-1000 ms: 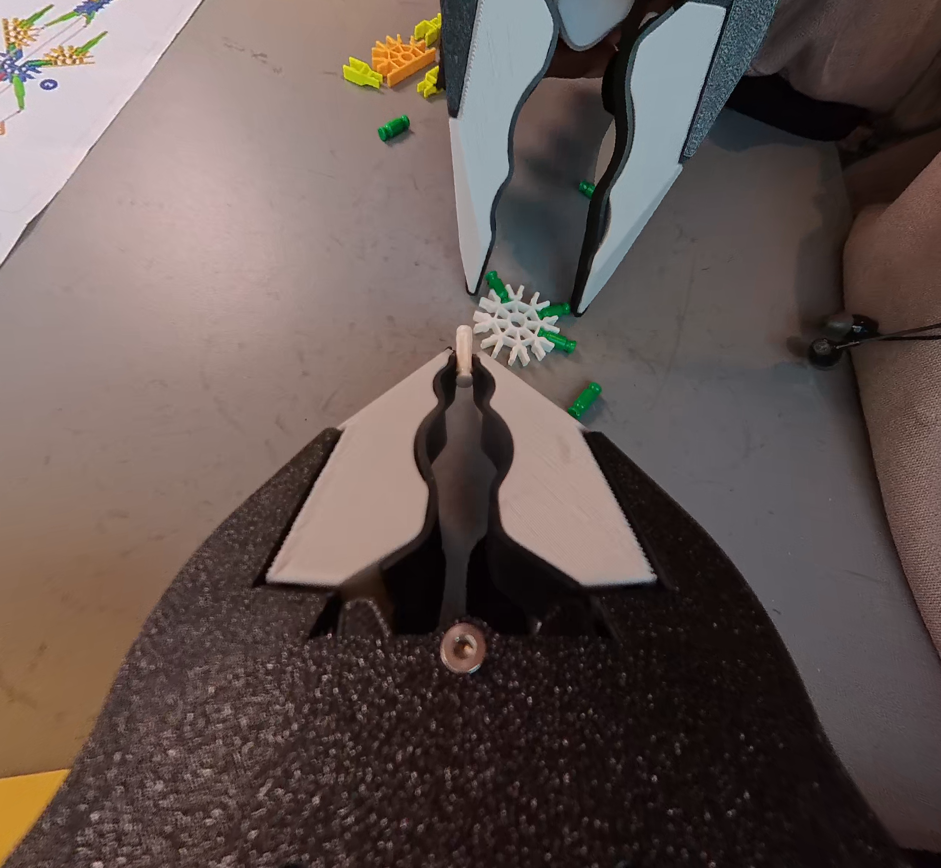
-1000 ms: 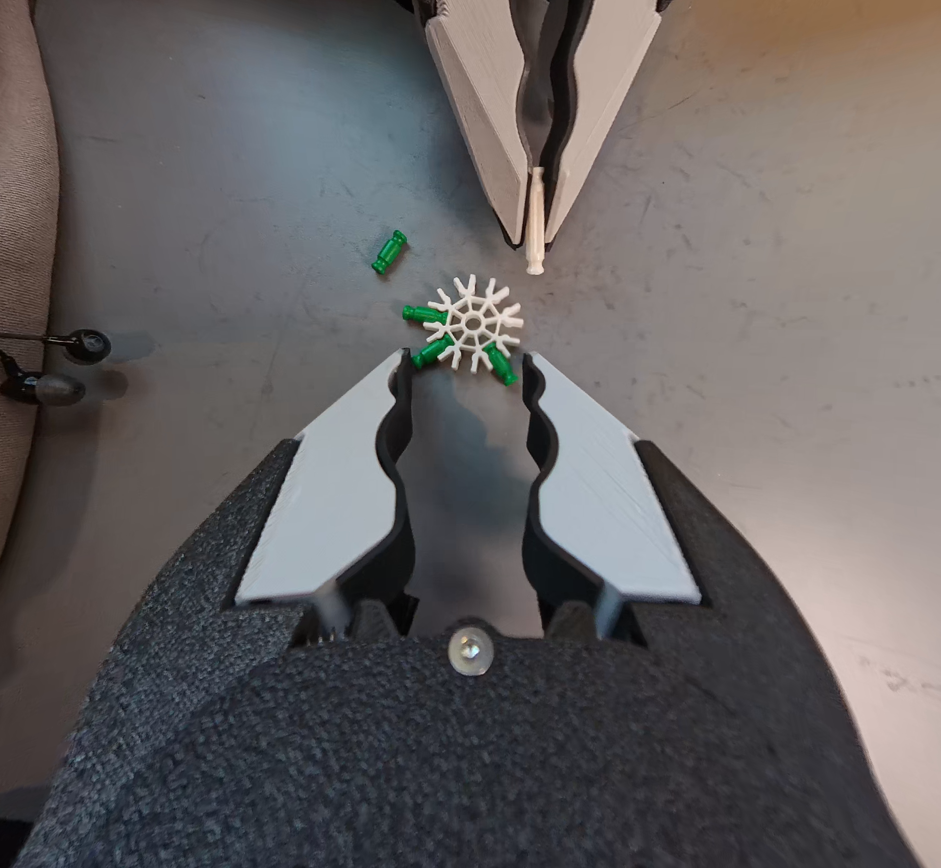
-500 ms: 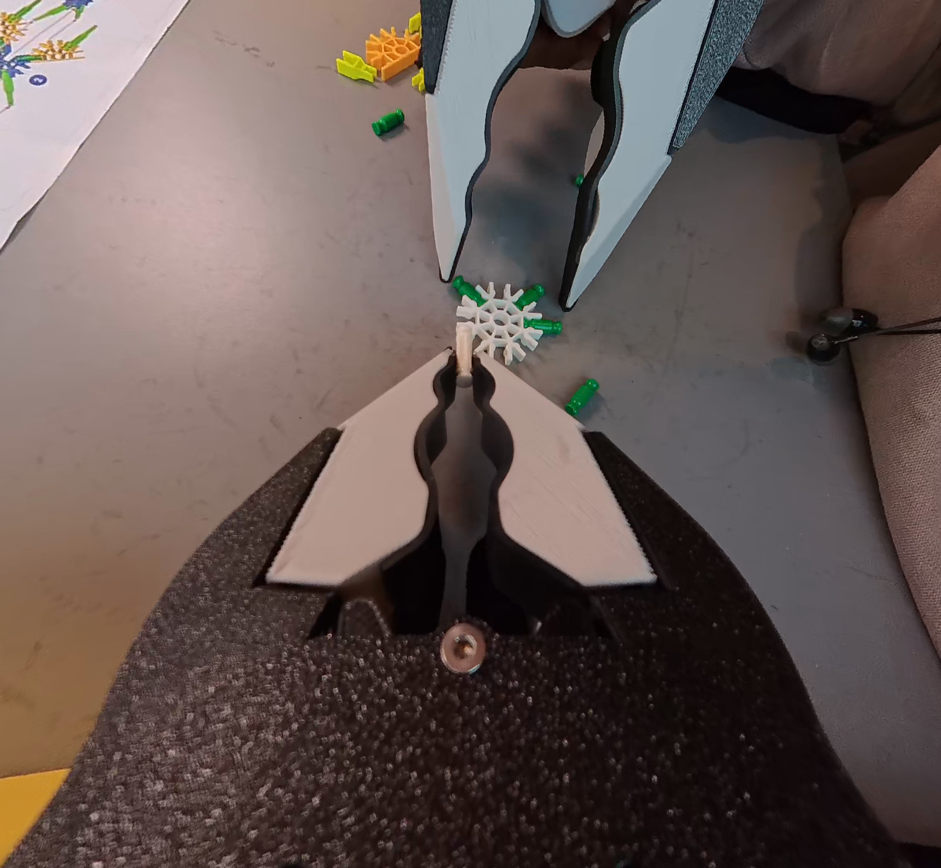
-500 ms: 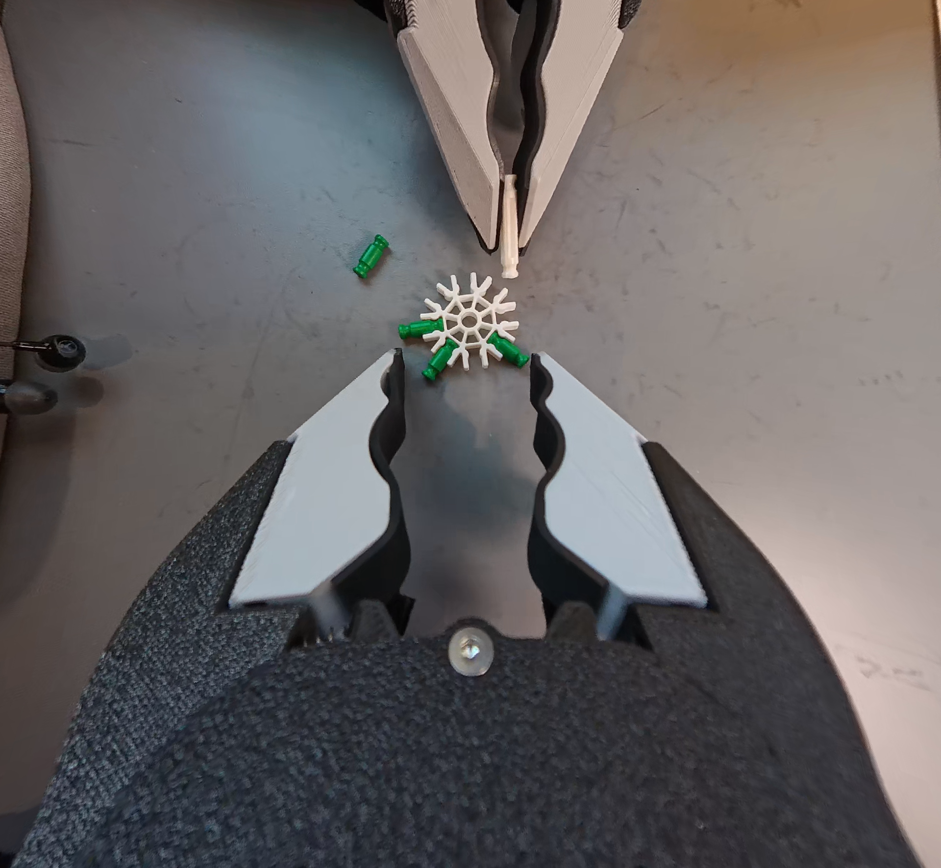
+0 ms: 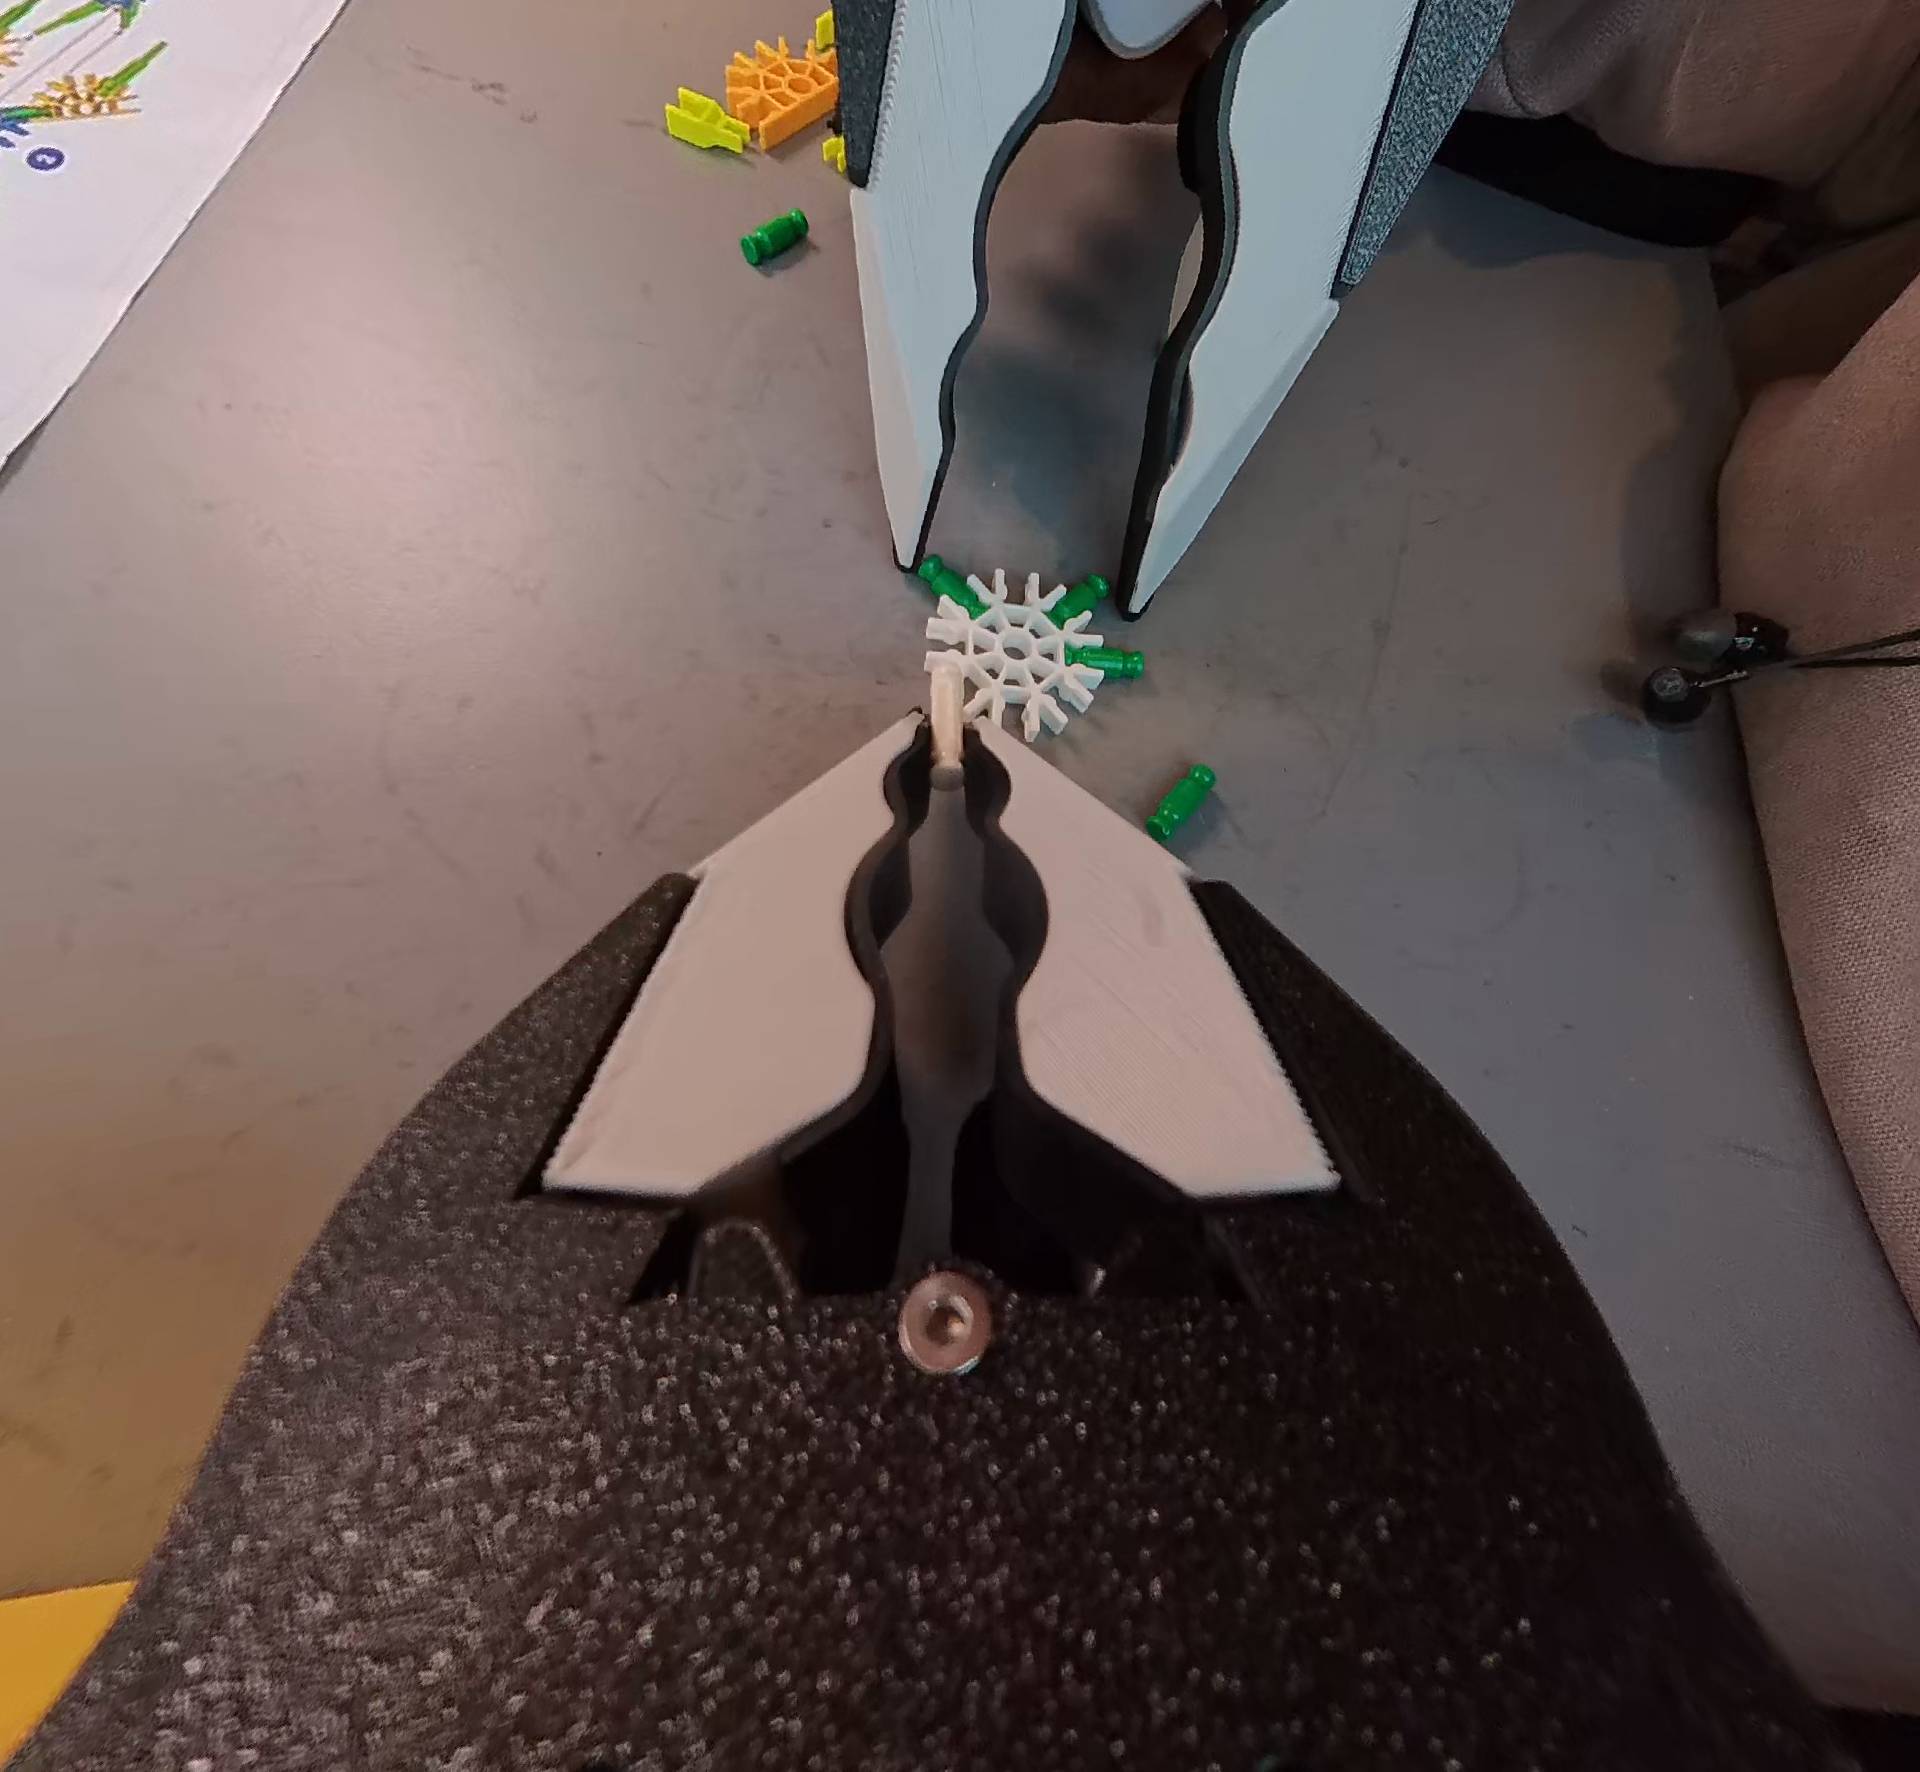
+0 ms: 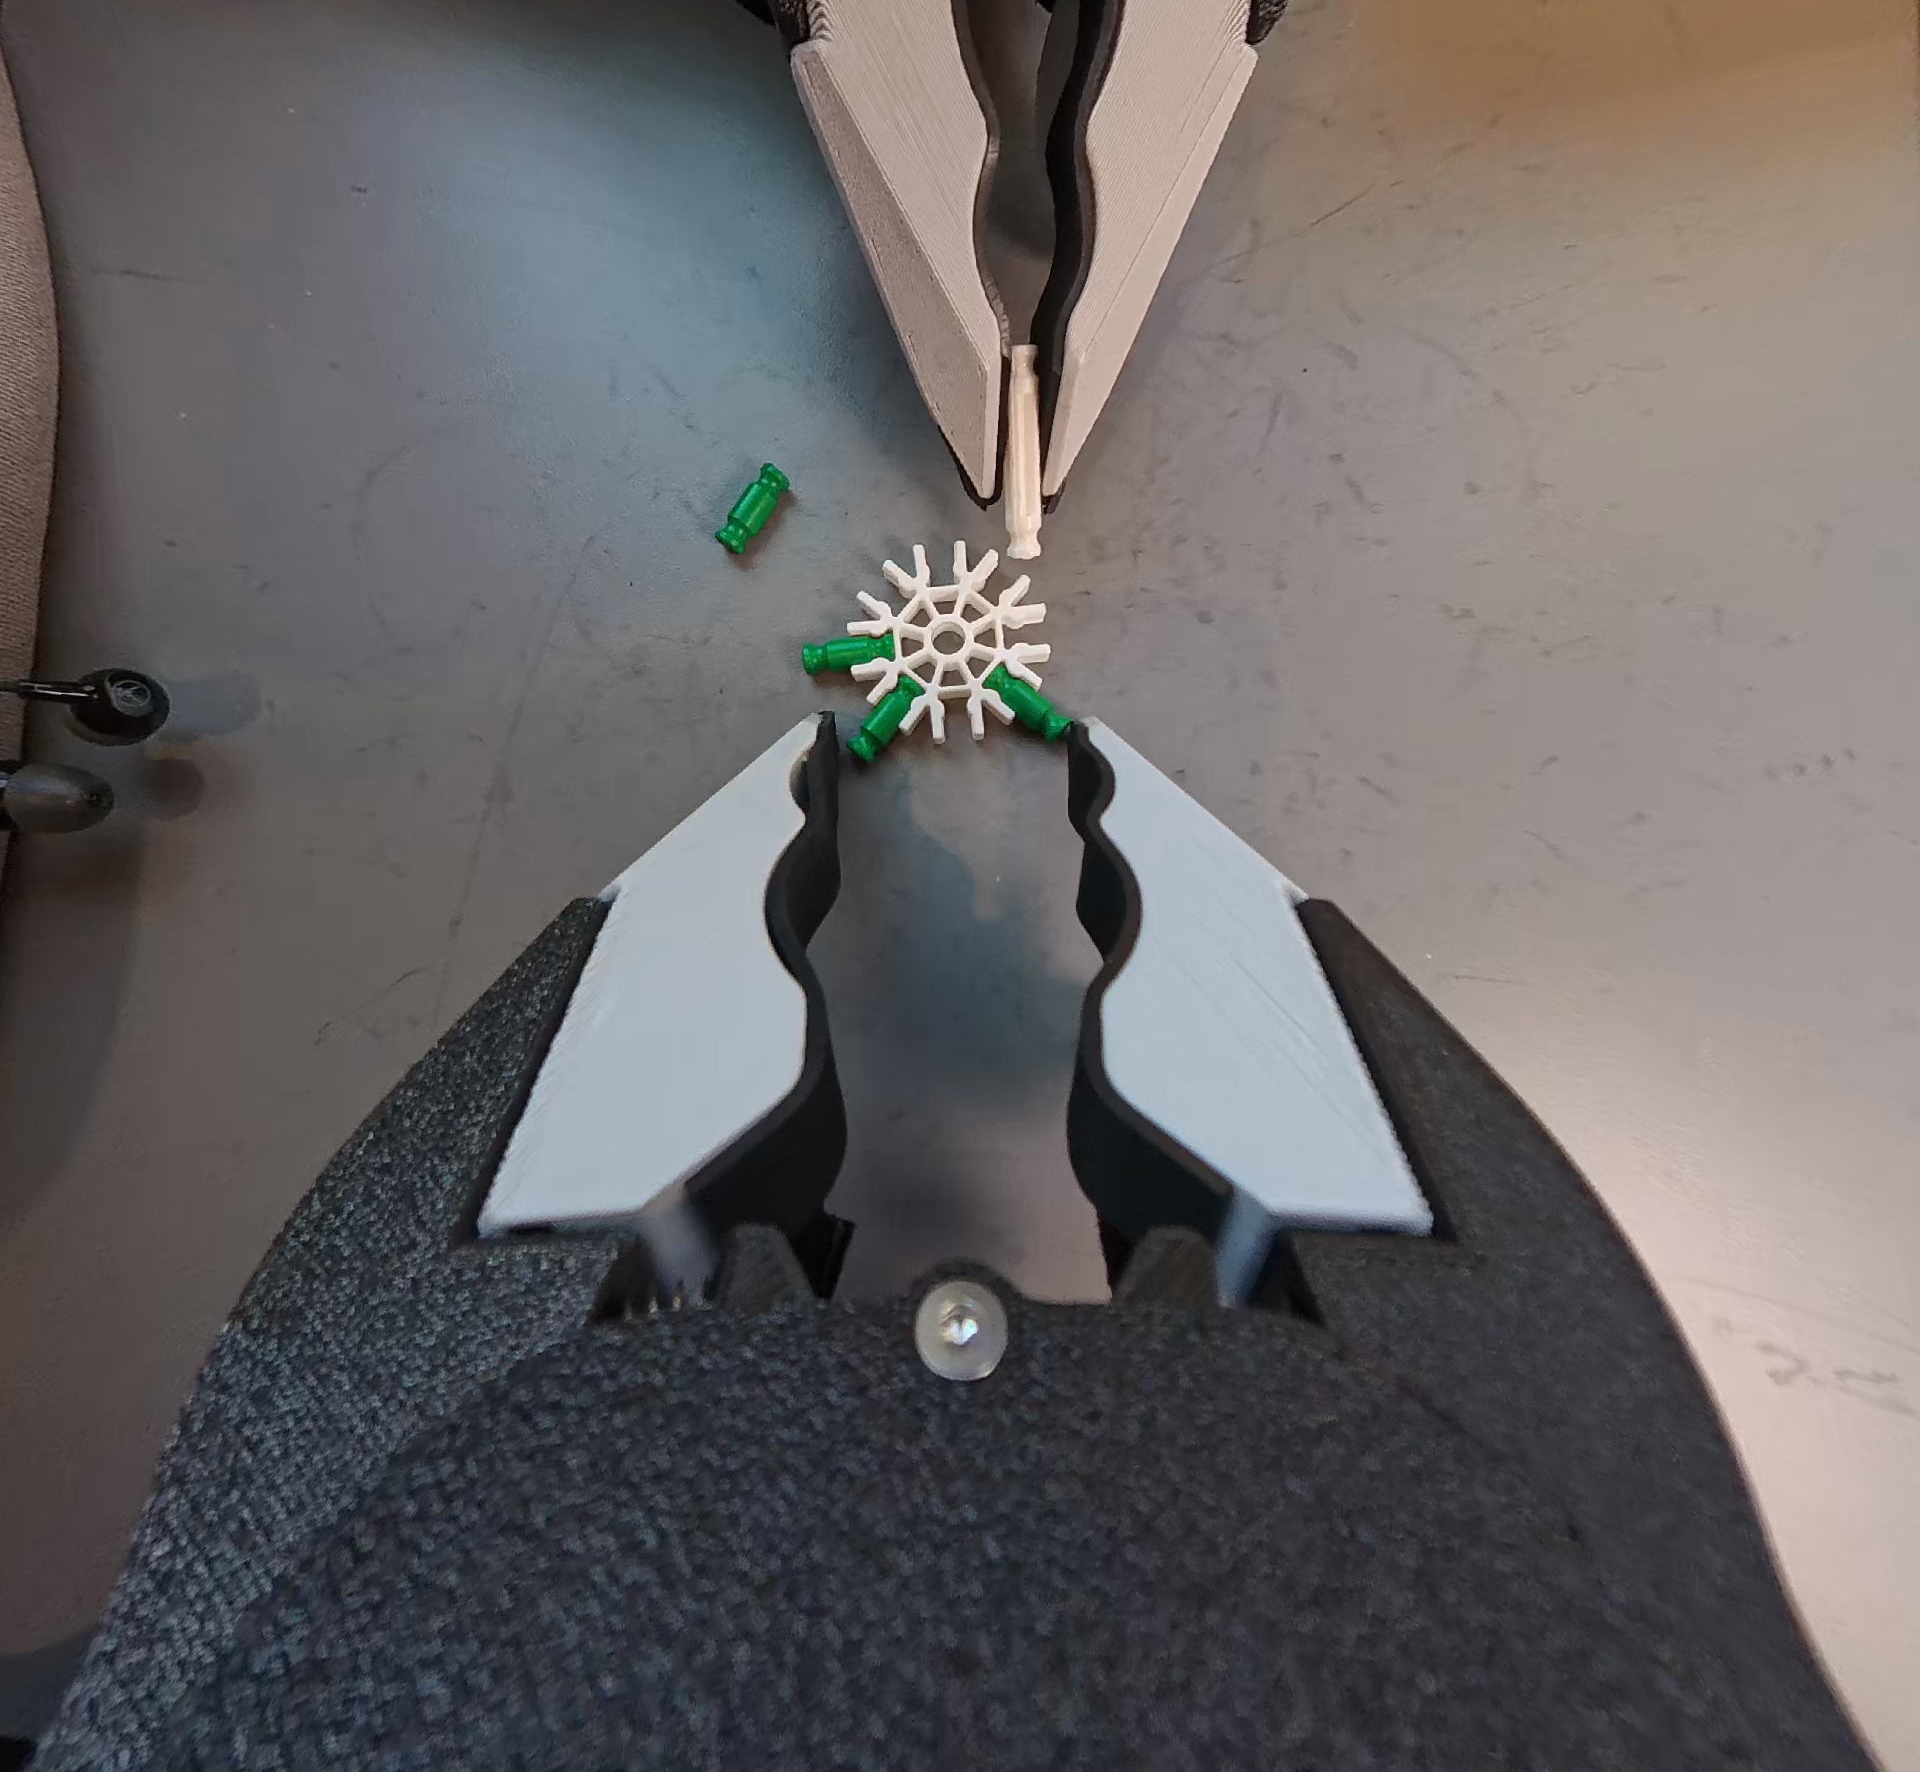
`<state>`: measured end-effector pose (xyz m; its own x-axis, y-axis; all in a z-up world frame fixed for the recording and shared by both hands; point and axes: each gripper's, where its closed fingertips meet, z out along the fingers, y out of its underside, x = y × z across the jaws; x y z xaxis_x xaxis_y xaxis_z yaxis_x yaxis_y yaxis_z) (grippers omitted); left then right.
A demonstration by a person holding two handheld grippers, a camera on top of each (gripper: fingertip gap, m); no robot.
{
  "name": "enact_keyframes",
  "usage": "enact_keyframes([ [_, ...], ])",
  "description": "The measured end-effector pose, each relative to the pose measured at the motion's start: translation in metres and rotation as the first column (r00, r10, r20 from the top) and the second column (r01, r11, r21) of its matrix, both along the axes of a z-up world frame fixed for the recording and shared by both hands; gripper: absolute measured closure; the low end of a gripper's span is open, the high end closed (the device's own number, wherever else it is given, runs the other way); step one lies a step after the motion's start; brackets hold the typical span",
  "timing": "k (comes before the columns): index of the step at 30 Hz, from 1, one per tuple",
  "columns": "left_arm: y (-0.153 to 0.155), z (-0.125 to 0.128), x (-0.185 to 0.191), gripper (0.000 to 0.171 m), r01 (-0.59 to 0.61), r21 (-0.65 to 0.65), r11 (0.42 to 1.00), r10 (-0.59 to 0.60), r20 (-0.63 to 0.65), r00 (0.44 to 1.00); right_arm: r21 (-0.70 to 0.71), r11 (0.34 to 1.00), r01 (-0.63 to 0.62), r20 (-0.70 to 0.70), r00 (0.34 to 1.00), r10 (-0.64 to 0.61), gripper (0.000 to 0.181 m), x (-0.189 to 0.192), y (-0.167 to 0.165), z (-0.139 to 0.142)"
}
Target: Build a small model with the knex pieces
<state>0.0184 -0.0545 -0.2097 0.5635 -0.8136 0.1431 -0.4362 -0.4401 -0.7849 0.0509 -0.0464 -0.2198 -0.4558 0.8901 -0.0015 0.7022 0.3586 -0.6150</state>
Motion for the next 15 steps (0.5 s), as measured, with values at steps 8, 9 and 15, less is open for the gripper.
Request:
enact_keyframes([
  [8, -0.001, 0.002, 0.002, 0.166, 0.016, 0.001, 1.0, -0.016, 0.012, 1.0, -0.046, 0.999, 0.014, -0.054, 0.998, -0.016, 0.14, -0.004, 0.0, 0.011],
  [9, -0.002, 0.003, 0.003, 0.166, 0.023, 0.002, 1.0, -0.023, 0.02, 1.0, -0.056, 0.998, 0.017, -0.072, 0.997, -0.021, 0.142, -0.005, 0.0, 0.014],
  [15, -0.007, 0.01, 0.008, 0.166, 0.07, 0.001, 0.998, -0.07, 0.067, 0.995, -0.074, 0.997, 0.003, -0.146, 0.989, -0.014, 0.16, -0.015, -0.006, 0.023],
])
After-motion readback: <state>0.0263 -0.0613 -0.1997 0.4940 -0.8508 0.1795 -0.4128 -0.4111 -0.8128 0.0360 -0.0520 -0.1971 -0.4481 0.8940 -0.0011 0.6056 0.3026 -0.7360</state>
